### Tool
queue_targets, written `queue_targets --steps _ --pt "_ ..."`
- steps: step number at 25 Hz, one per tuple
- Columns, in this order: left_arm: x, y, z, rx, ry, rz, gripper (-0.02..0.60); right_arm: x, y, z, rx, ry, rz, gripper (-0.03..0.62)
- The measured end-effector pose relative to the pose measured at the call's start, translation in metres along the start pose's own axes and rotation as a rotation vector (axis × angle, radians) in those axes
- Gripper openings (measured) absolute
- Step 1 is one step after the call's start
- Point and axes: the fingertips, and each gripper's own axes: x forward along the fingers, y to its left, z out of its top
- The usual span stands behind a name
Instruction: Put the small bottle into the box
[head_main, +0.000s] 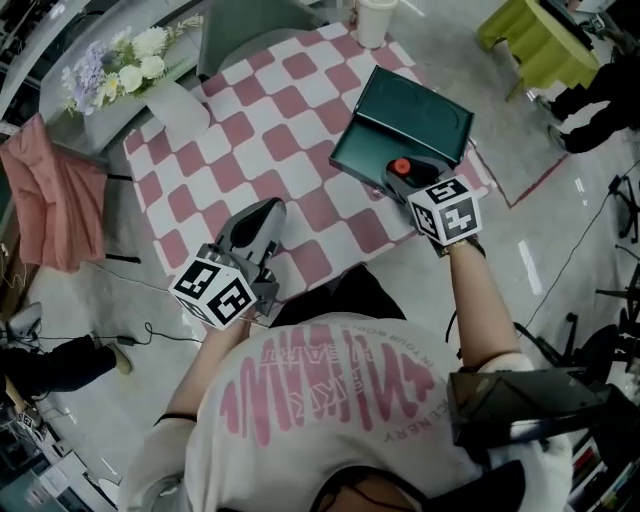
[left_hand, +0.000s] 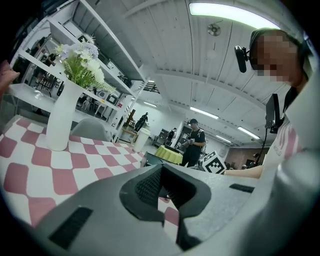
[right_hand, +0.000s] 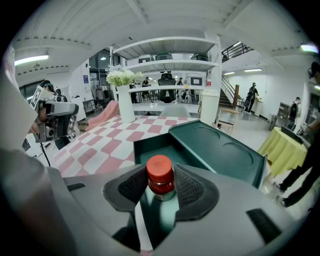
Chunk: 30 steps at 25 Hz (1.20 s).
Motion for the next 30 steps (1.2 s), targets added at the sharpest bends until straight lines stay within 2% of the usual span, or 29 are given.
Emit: queue_targets --steps 18,30 --pt "-0.046 0.008 -0.001 0.002 0.015 0.012 0.008 -0.001 0.001 0.004 -0.001 0.029 -0.063 0.158" --pt "-0.054 0.014 0.004 -0.002 0.001 -0.007 0.008 -0.012 0.003 0.008 0.074 -0.017 -0.086 0.169"
